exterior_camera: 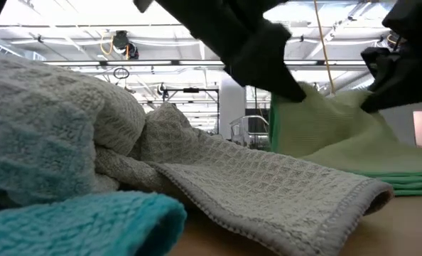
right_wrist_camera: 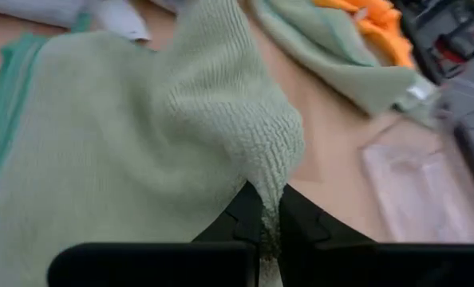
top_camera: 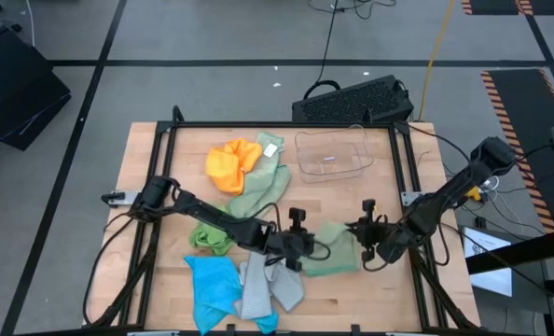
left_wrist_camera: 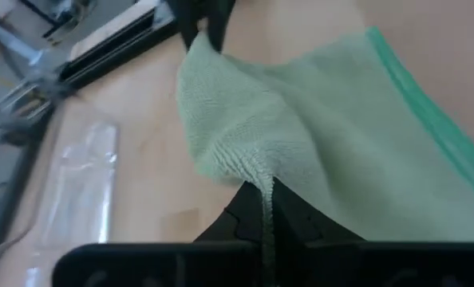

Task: Fold microfiber towels
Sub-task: Fold the bottom light green microfiber towel

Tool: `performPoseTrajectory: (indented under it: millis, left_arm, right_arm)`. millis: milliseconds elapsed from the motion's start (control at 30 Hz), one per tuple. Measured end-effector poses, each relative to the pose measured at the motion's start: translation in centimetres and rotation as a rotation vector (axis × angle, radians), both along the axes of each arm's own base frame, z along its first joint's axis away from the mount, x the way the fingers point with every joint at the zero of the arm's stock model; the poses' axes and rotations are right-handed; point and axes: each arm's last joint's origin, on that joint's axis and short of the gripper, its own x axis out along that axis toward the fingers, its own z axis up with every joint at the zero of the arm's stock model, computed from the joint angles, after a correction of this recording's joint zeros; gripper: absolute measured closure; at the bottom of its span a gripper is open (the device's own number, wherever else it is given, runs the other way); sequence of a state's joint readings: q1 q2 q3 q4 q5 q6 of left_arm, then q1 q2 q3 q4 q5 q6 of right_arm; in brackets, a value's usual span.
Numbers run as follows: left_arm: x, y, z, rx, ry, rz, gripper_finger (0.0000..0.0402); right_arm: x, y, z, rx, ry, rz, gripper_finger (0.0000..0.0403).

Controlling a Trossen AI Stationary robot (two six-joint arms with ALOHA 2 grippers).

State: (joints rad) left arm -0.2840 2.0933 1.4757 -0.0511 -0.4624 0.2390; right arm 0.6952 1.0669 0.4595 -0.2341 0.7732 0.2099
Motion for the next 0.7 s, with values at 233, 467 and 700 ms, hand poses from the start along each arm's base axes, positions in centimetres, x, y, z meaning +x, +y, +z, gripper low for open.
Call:
performPoseTrajectory:
  millis: [233, 467, 700]
  left_arm:
    - [0.5, 2.4, 0.3, 0.003, -0.009, 0.067, 0.0394]
    - [0.3, 1.8, 0.5, -0.032, -0.018, 0.06, 0.039]
    - [0.2, 0.8, 0.4, -0.161, 0.004, -0.045, 0.0397]
  right_arm:
    - [-0.4, -1.5, 1.8, -0.011, -0.094, -0.068, 0.0392]
    - [-0.8, -1.6, 1.5, 0.036, -0.096, -0.07, 0.0392]
    - [-1.3, -1.4, 0.4, 0.109, -0.067, -0.046, 0.0392]
